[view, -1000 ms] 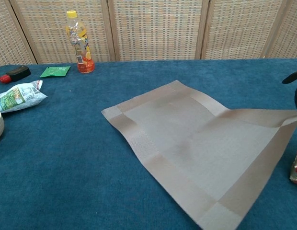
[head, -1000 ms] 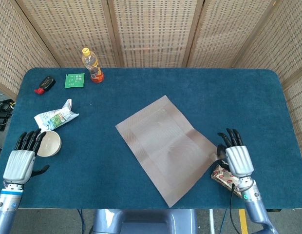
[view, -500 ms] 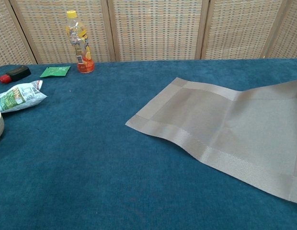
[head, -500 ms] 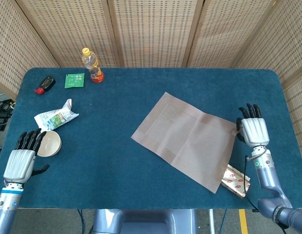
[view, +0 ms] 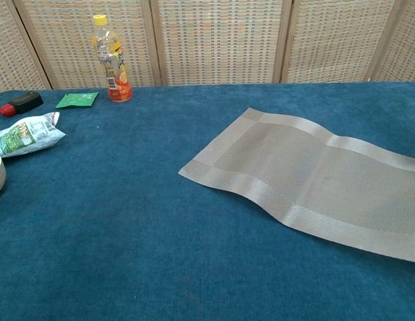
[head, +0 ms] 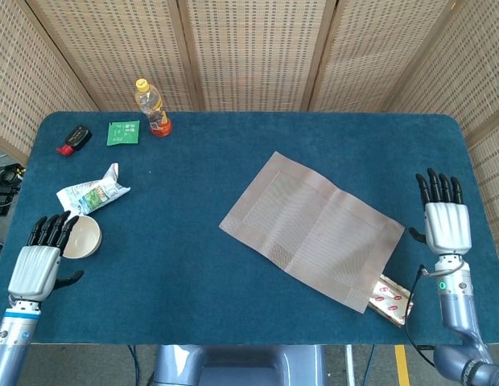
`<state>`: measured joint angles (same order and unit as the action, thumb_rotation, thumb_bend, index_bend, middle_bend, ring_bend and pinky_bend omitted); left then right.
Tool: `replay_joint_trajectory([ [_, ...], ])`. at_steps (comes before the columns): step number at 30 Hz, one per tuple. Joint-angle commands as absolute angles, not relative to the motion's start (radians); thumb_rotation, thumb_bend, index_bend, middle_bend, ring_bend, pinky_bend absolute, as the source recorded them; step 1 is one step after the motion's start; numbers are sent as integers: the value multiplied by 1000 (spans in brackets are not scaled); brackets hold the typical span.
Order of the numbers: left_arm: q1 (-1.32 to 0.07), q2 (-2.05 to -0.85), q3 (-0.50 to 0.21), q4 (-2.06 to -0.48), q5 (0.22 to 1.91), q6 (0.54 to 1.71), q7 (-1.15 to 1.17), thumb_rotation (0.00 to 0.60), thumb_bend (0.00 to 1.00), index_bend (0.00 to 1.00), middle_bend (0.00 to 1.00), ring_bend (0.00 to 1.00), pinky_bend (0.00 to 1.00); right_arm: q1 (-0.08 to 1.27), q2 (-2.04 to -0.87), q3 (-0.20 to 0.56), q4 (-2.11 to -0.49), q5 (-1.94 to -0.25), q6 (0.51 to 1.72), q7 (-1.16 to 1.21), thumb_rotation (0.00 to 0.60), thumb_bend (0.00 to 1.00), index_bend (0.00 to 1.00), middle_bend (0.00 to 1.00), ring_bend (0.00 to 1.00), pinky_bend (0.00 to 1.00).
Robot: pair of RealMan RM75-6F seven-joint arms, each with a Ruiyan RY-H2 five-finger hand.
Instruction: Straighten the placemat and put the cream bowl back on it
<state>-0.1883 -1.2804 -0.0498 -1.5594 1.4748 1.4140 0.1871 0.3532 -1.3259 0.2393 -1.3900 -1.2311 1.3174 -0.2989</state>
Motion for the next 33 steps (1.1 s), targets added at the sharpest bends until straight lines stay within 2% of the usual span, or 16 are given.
replay_joint_trajectory([
  [1, -194, -1285, -54, -1555, 1478, 1410, 173, 600, 70, 0, 0, 0, 0, 285, -1309, 200, -1451, -1280, 1400, -228, 600, 245, 55, 0, 0, 0],
  [10, -250, -1279, -91, -1581, 1474, 1367, 217, 600, 63, 0, 0, 0, 0, 176, -1330, 114, -1458, -1441, 1583, -112, 600, 225, 33, 0, 0, 0],
  [20, -394, -1300, -168, -1633, 1398, 1210, 384, 600, 67, 0, 0, 0, 0, 158, -1308, 111, -1460, -1493, 1613, -67, 600, 224, 31, 0, 0, 0],
  [26, -525, -1382, -228, -1614, 1296, 1082, 515, 600, 67, 0, 0, 0, 0, 152, -1286, 118, -1472, -1501, 1616, -30, 600, 225, 31, 0, 0, 0],
  [33, -669, -1527, -271, -1506, 1178, 989, 658, 600, 38, 0, 0, 0, 0, 149, -1270, 121, -1482, -1509, 1606, 1, 600, 225, 31, 0, 0, 0],
])
